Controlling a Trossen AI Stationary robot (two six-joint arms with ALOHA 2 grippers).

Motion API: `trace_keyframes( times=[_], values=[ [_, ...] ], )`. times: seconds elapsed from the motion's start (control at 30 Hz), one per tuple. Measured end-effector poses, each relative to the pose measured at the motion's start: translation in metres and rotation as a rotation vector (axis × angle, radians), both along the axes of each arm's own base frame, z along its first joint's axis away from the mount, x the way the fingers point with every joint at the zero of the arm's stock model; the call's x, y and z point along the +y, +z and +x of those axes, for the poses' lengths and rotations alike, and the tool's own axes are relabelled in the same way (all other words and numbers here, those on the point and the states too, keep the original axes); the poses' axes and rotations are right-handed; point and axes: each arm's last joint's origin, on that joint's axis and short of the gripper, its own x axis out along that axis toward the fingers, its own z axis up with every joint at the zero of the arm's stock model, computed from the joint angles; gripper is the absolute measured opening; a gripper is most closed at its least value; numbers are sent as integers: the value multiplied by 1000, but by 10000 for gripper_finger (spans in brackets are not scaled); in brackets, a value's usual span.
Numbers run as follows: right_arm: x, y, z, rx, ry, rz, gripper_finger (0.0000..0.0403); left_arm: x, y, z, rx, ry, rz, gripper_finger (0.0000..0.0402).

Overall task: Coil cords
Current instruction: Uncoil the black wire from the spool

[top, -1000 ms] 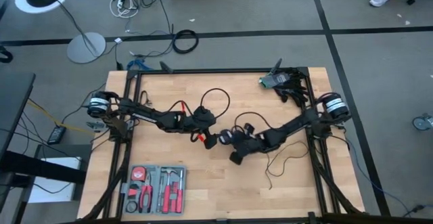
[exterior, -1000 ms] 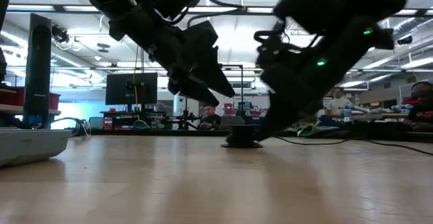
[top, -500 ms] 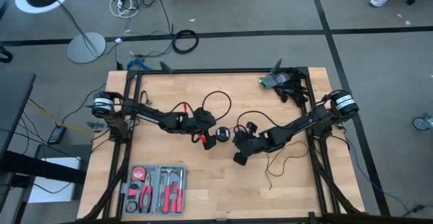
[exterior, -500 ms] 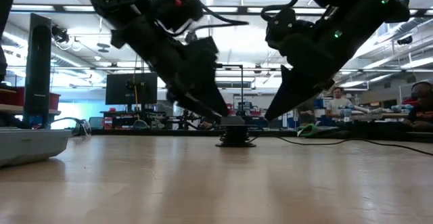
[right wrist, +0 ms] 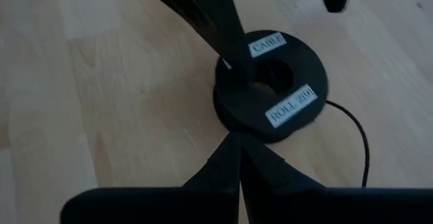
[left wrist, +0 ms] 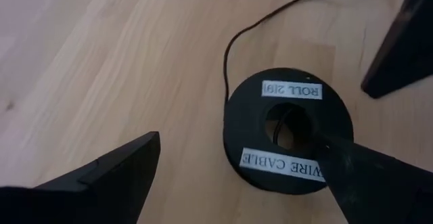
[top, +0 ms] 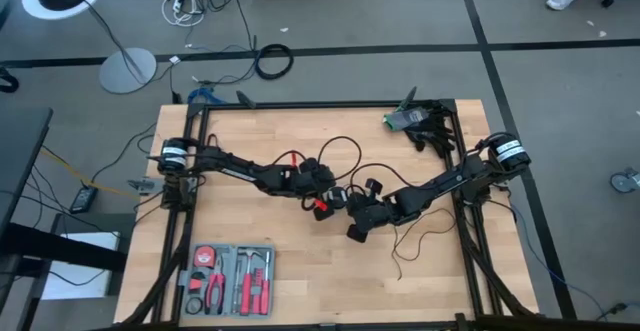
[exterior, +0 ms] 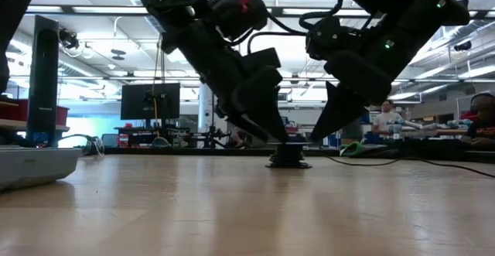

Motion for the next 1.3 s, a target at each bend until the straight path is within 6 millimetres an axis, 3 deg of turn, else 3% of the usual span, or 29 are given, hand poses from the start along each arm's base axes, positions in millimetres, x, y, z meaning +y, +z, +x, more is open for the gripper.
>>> trace_keyframes(
  times=[0.53, 0.73, 1.3],
  values=[
    [-1, -2, -3, 41, -2, -12, 2, 1, 44, 30, -205, -20, 27, 395],
    [0, -3, -18, 130, -73, 8, 2, 3, 52, 33, -187, -69, 106, 395],
    [52, 20, -61, -39, -176, 11, 2, 1, 56, 36, -238, -103, 90, 395]
  ],
)
